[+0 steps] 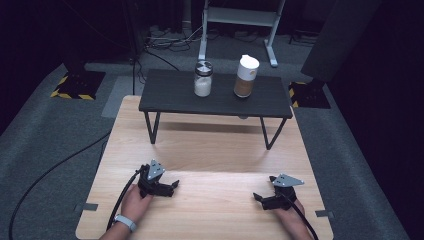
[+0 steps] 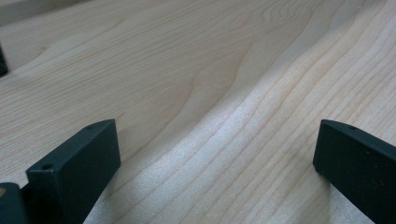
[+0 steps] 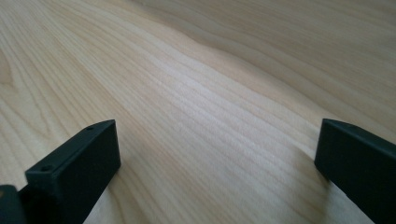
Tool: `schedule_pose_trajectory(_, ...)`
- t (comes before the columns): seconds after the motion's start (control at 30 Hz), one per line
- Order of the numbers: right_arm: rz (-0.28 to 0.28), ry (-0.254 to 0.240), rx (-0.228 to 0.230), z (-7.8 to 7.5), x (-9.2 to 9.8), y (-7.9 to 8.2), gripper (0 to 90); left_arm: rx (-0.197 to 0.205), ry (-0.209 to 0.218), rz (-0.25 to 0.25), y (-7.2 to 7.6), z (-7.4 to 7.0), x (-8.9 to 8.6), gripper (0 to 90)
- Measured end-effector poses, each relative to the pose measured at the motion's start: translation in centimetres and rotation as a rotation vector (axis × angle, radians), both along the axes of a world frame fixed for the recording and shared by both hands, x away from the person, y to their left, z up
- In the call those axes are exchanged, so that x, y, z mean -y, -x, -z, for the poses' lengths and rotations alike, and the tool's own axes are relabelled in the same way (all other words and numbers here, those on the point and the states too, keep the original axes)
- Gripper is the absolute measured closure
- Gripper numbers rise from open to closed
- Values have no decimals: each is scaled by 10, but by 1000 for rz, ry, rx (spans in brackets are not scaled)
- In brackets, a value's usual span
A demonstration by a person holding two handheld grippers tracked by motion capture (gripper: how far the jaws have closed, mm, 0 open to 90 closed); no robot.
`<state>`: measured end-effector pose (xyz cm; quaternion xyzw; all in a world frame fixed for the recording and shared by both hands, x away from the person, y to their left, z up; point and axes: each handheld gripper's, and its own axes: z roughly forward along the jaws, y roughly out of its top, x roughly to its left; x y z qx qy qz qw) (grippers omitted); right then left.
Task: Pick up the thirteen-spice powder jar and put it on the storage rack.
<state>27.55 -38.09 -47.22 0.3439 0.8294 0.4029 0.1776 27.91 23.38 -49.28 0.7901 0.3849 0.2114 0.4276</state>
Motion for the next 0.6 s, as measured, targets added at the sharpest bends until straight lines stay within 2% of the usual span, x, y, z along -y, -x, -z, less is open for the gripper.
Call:
schedule_pose_trajectory(0.1,-31,-36,38,11,3,-1,0,0,-3,4,0,0,0,5)
schedule_pose_trajectory(0.27,-81,-38,37,11,7,-13,0,0,-2,5,0,0,-1,5)
schedule_pose_trajectory(0.6,-84,-37,38,11,7,-14,0,0,-1,3,1,0,0,5)
